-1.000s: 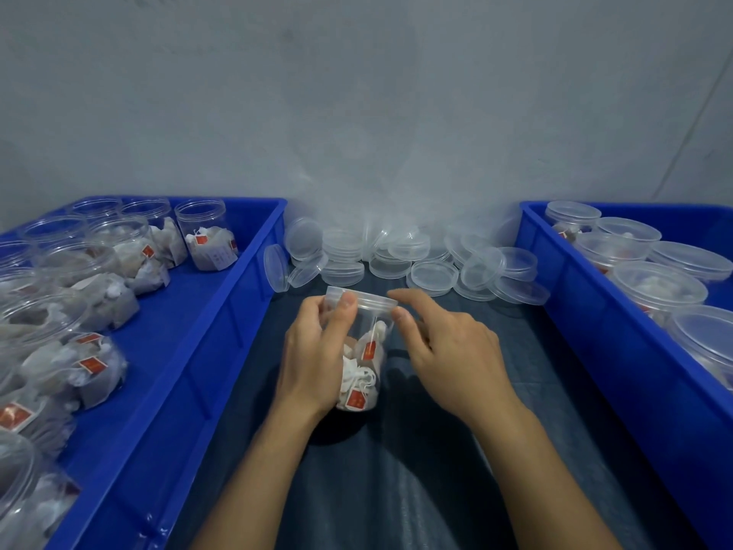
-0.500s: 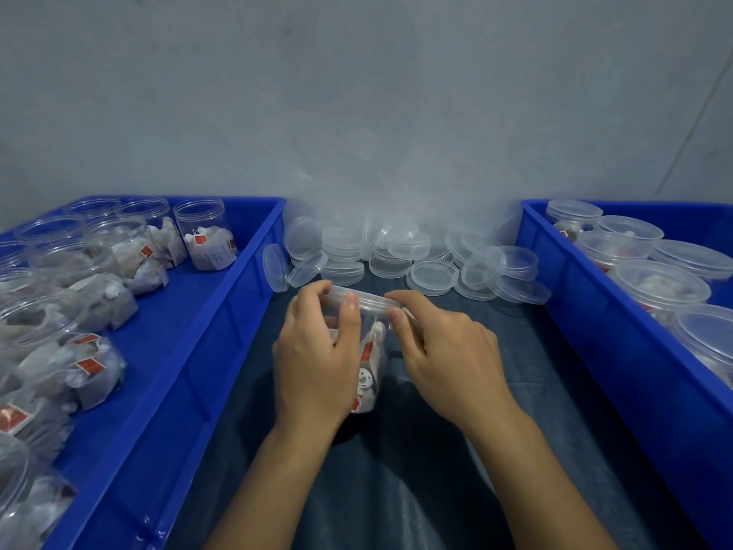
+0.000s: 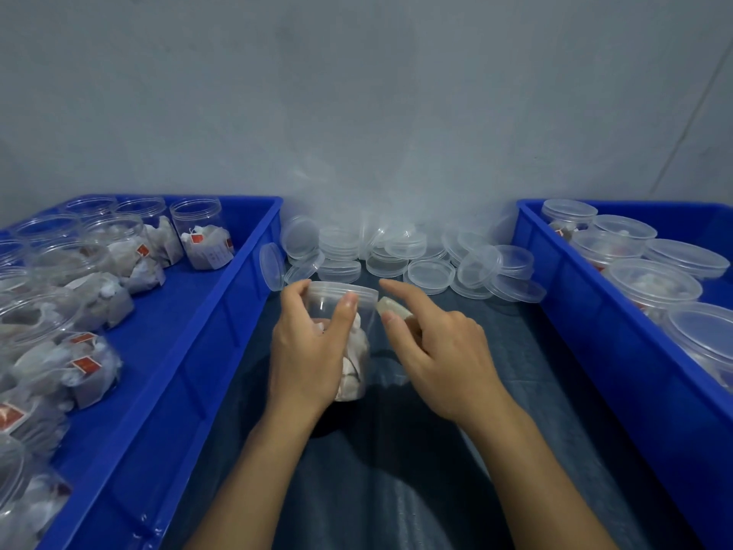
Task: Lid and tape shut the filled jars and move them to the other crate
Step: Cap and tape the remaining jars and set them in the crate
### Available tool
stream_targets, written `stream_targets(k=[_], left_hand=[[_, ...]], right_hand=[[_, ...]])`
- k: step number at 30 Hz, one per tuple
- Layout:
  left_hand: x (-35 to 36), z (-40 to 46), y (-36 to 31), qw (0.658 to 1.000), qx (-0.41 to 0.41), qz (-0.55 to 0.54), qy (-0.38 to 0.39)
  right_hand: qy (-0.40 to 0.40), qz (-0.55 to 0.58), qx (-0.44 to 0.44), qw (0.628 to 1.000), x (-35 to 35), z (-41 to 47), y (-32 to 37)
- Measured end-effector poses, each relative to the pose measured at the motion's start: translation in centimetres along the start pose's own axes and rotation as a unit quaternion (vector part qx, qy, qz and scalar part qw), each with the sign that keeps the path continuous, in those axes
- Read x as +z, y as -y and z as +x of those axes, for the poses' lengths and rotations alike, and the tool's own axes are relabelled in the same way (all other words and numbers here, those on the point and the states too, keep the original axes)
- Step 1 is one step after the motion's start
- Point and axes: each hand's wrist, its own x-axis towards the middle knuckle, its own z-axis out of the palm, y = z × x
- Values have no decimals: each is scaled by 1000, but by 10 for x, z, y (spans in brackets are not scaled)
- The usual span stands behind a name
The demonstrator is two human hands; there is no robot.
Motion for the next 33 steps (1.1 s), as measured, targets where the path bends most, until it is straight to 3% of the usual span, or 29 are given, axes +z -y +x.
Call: stream_targets(k=[10, 29, 33], left_hand=[[1, 0, 3, 999, 17, -30, 22], [3, -2, 4, 975, -44, -203, 75], [1, 0, 6, 976, -50, -188, 100]], right_hand=[[-18, -105, 9, 994, -6, 4, -19], [-40, -71, 11, 997, 2, 3, -22], [-43, -71, 10, 997, 3, 1, -19]])
